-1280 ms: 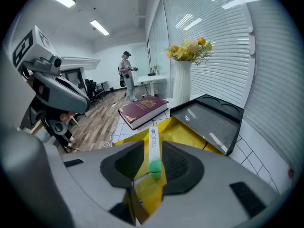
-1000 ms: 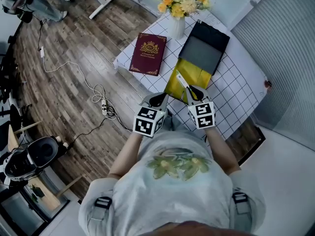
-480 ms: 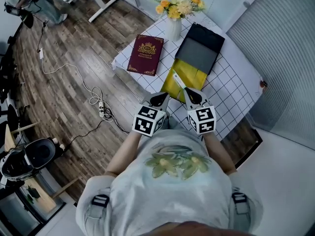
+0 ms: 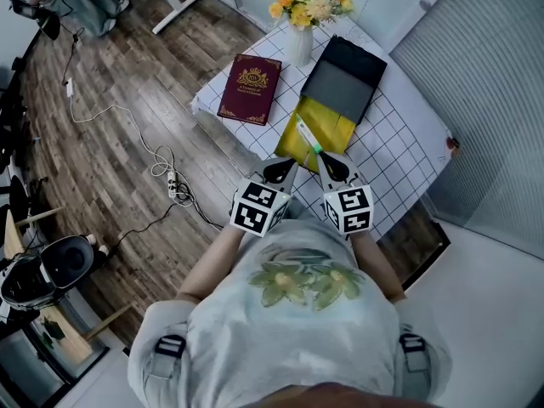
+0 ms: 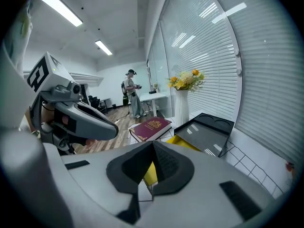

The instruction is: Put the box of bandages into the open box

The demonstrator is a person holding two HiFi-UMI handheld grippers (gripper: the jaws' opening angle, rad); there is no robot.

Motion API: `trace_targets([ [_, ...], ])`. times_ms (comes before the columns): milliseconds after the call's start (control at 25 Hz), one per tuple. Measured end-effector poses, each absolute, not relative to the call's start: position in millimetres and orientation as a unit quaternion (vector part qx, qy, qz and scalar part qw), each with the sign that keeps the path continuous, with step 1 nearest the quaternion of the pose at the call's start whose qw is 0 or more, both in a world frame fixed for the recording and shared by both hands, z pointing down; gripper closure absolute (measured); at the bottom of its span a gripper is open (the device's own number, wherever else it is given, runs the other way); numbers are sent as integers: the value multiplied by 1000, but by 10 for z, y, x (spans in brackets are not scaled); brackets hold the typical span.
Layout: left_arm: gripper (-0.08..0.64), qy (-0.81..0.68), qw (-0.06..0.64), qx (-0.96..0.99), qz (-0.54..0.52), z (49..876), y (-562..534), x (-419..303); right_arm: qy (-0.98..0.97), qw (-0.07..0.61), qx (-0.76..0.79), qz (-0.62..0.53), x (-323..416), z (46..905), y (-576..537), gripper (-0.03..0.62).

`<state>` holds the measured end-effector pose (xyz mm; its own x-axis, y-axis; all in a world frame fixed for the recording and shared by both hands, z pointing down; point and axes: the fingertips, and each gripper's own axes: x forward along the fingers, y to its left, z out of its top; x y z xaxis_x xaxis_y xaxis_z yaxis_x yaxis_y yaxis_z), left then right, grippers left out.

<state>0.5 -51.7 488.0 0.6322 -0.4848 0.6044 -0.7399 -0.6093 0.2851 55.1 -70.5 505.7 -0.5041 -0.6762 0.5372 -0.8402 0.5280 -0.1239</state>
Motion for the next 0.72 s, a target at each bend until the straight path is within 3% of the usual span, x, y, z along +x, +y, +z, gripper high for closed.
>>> trace_targets([
  [720, 554, -353, 233, 870, 253, 4849, -418, 130, -843, 230, 448, 190, 547, 5117, -676, 584],
])
